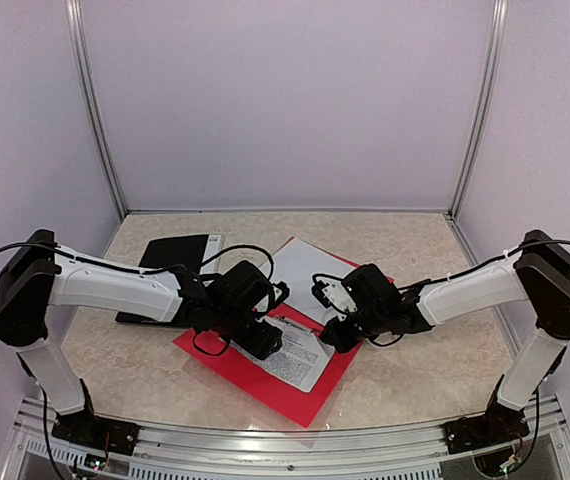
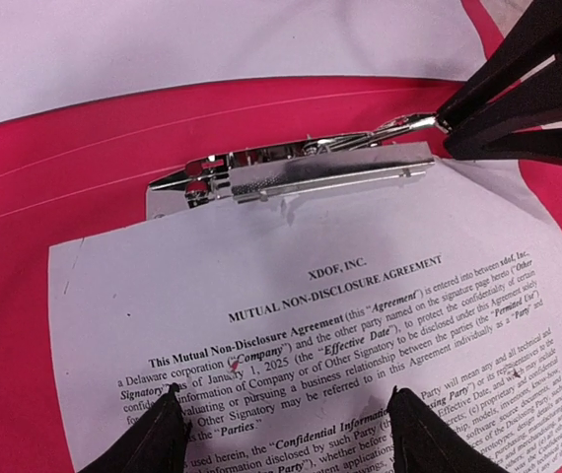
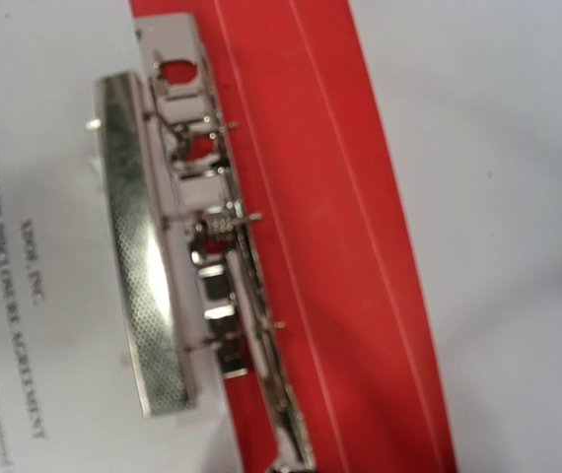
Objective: Put the files into the folder
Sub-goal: Close the spring clip on the folder with some files.
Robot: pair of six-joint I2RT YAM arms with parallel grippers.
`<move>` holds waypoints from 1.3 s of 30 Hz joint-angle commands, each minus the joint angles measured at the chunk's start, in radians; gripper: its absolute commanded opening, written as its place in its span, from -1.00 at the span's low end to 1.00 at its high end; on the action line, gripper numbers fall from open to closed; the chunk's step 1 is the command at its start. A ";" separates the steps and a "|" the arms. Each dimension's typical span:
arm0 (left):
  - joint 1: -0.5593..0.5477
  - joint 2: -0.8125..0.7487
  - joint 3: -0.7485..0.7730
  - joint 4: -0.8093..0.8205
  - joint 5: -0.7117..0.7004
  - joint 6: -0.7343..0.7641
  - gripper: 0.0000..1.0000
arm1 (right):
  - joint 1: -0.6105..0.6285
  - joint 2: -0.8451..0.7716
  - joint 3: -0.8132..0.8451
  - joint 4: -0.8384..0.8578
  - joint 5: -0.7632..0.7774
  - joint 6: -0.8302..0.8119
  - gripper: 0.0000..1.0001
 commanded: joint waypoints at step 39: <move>-0.051 0.091 -0.094 0.049 -0.061 -0.072 0.28 | 0.024 -0.052 0.120 -0.092 -0.022 -0.013 -0.86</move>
